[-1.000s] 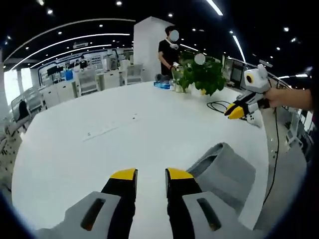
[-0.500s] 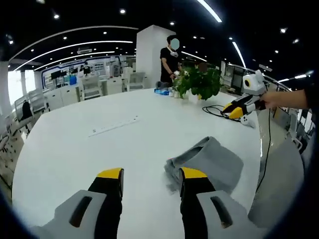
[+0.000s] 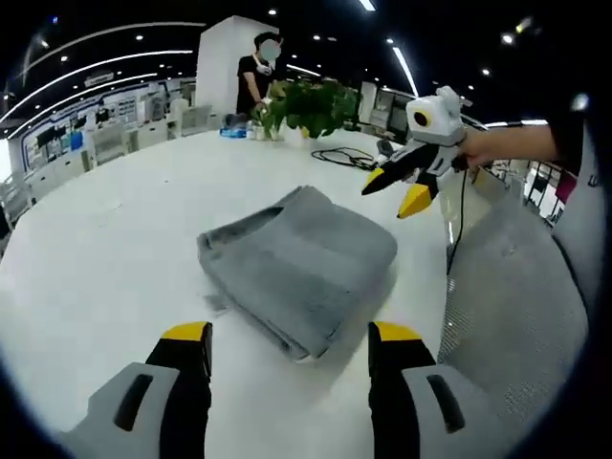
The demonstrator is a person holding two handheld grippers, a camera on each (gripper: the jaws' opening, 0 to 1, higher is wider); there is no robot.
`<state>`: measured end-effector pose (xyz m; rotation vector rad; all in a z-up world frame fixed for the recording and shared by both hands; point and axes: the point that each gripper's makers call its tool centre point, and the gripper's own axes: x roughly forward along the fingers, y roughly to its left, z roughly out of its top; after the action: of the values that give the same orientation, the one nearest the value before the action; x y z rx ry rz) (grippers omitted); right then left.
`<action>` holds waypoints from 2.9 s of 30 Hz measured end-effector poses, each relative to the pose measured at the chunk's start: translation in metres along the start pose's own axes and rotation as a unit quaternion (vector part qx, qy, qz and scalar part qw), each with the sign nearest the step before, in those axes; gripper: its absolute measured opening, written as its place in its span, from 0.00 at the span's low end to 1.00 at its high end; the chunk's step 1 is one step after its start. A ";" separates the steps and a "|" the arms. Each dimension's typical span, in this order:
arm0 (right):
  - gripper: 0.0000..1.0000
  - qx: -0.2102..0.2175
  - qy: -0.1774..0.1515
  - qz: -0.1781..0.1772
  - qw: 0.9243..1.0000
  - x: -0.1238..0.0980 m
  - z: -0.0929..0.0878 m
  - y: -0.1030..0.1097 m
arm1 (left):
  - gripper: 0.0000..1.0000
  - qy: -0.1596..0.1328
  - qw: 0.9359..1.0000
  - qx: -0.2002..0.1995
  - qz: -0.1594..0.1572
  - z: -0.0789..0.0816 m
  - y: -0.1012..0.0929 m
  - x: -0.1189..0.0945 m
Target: Fold the towel on the table until its edges align and the towel forms a compact rectangular stack.
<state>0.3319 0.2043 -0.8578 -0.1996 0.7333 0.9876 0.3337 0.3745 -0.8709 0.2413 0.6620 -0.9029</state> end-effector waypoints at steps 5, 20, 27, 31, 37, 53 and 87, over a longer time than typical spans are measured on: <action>0.50 -0.002 0.015 0.016 1.000 0.014 -0.012 0.015 | 0.66 0.027 1.000 0.011 -0.007 -0.014 -0.009 0.016; 0.48 -0.033 0.042 0.016 0.998 0.039 -0.010 0.008 | 0.54 0.032 0.999 0.006 -0.007 -0.001 -0.004 0.039; 0.47 -0.041 0.037 0.007 0.998 0.044 -0.003 -0.006 | 0.54 0.031 1.000 -0.005 -0.003 0.004 0.006 0.044; 0.47 -0.037 0.032 -0.002 0.999 0.047 0.003 -0.019 | 0.54 0.032 0.999 -0.020 0.009 0.008 0.014 0.049; 0.45 -0.038 0.028 -0.016 0.999 0.050 0.015 -0.041 | 0.52 0.028 0.999 -0.028 0.014 0.022 0.029 0.056; 0.43 0.004 -0.008 -0.041 0.999 0.033 0.032 -0.058 | 0.51 -0.005 0.997 -0.063 0.038 0.038 0.051 0.026; 0.87 0.120 -0.119 -0.152 0.974 -0.076 -0.008 0.004 | 0.99 -0.198 0.959 -0.151 0.136 0.024 0.014 -0.099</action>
<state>0.2990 0.1509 -0.8146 0.0197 0.5757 0.6118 0.3118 0.4362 -0.7917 -0.1204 0.3733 -0.5509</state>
